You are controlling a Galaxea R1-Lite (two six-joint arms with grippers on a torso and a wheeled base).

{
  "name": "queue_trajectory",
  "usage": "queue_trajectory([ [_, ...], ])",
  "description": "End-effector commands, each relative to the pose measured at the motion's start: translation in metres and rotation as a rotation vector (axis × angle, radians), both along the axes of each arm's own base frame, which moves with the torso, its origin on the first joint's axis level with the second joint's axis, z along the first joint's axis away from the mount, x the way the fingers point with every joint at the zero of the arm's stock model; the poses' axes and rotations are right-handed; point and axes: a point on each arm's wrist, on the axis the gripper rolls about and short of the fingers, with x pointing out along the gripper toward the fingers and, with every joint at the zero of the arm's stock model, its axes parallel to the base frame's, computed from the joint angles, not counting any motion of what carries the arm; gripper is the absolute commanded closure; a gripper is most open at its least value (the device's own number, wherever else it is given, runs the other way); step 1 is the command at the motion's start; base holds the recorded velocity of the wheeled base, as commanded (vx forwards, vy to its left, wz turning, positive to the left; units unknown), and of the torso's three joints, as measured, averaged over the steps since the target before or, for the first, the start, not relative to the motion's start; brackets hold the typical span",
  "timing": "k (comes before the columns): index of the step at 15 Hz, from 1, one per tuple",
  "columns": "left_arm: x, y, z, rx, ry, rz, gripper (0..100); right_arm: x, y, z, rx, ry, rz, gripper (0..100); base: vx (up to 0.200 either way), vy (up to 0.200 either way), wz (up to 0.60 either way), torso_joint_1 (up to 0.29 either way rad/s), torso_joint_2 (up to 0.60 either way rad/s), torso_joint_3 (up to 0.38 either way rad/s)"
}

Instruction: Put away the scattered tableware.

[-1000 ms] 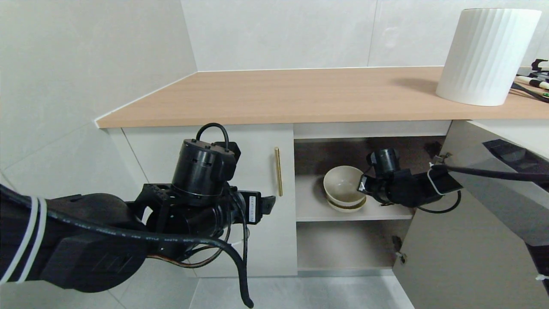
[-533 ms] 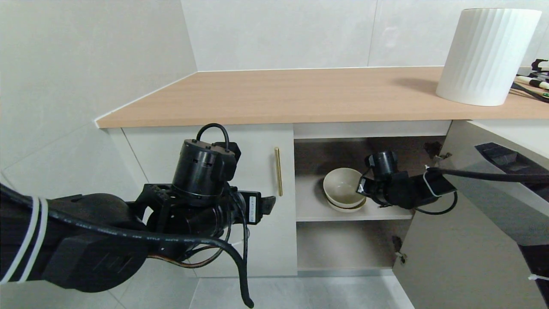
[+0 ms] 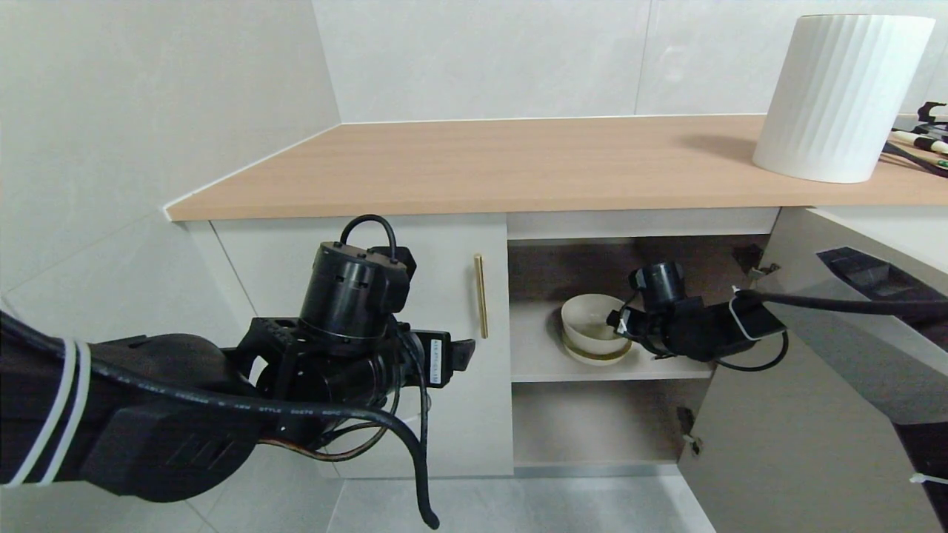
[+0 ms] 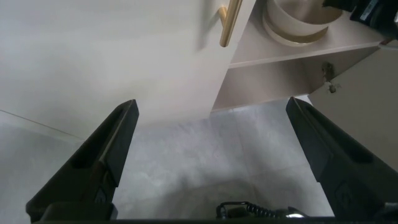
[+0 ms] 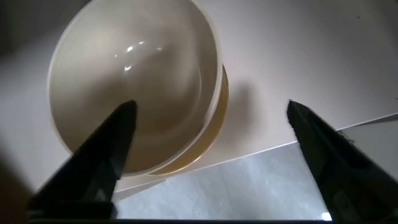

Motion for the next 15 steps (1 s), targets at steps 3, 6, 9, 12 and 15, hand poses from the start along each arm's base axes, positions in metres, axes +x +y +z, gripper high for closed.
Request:
queue_trajectory([
  [3,0.001,0.0,-0.001,0.002,0.002,0.001,0,-0.009,0.0,0.012,0.002,0.002,0.003,0,0.0,0.0,0.0,0.0,0.0,0.0],
  [6,0.001,0.0,-0.002,0.002,0.005,0.003,0,-0.057,0.01,0.047,0.002,0.049,0.067,0,0.0,0.0,0.0,0.0,0.0,0.0],
  [9,0.0,0.001,-0.002,0.006,0.01,0.003,0,-0.114,0.022,0.075,-0.014,0.051,0.165,0,0.0,0.0,0.0,0.0,0.0,0.0],
  [12,-0.003,0.005,-0.007,0.018,0.026,0.009,0,-0.161,0.024,0.092,-0.056,0.056,0.257,0,0.0,0.0,0.0,0.0,0.0,0.0],
  [15,-0.013,0.013,-0.01,0.023,0.038,0.01,0,-0.209,0.018,0.098,-0.077,0.092,0.329,0,0.0,0.0,0.0,0.0,0.0,0.0],
])
